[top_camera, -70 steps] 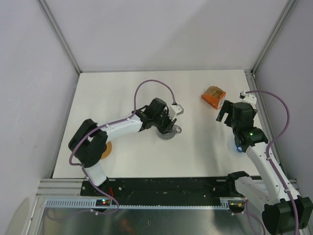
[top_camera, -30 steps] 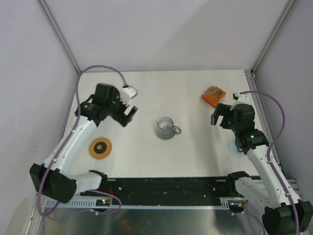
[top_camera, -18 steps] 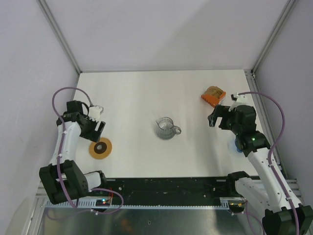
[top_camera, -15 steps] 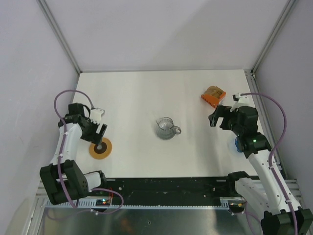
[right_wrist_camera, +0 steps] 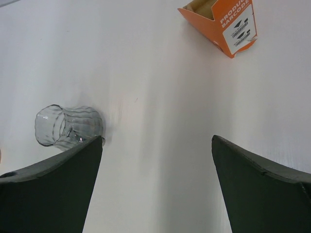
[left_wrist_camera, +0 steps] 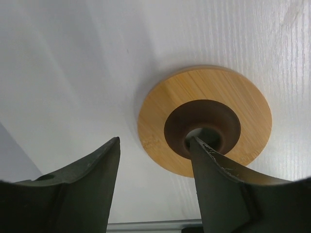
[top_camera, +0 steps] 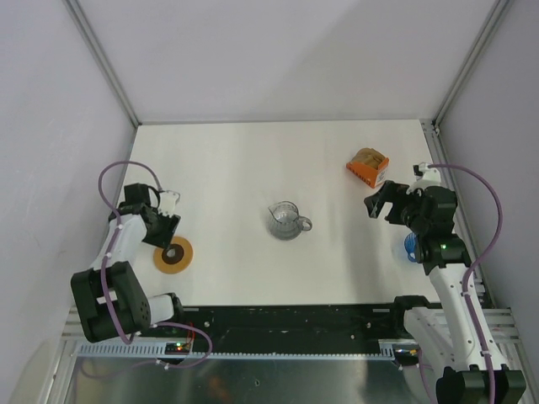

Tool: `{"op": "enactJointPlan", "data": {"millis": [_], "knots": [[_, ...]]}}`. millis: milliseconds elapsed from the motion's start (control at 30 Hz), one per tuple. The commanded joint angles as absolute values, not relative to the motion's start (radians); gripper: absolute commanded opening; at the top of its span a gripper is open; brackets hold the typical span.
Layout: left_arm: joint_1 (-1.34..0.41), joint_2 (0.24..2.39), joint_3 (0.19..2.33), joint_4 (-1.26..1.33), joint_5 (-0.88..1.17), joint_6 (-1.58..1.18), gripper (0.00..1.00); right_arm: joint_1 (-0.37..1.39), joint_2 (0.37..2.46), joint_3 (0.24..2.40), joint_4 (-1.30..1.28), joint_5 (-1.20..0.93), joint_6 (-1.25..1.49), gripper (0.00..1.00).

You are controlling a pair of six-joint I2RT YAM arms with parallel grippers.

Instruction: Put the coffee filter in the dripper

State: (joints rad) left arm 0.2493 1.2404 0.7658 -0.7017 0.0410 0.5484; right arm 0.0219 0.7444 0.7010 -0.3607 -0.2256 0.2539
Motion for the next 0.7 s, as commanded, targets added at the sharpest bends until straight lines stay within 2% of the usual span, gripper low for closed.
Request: {"op": "enactJointPlan", "data": {"millis": [0,233,367,433,567,667], "knots": [[0.255,1.276,0.736,-0.659,0.075,0.529,0.63,0.017,0.723,0.703,-0.325,-0.255,0.262,0.99],[0.254,1.308,0.707,-0.643,0.081,0.552,0.61,0.017,0.719,0.703,-0.329,-0.247,0.26,0.99],[0.254,1.347,0.69,-0.618,0.087,0.546,0.54,0.017,0.716,0.703,-0.334,-0.234,0.26,0.99],[0.246,1.373,0.676,-0.603,0.098,0.536,0.45,0.017,0.718,0.703,-0.331,-0.232,0.259,0.99],[0.223,1.396,0.653,-0.569,0.111,0.502,0.08,0.017,0.719,0.703,-0.331,-0.234,0.258,0.99],[0.213,1.376,0.669,-0.55,0.13,0.471,0.01,0.017,0.714,0.704,-0.328,-0.238,0.259,0.99]]}}
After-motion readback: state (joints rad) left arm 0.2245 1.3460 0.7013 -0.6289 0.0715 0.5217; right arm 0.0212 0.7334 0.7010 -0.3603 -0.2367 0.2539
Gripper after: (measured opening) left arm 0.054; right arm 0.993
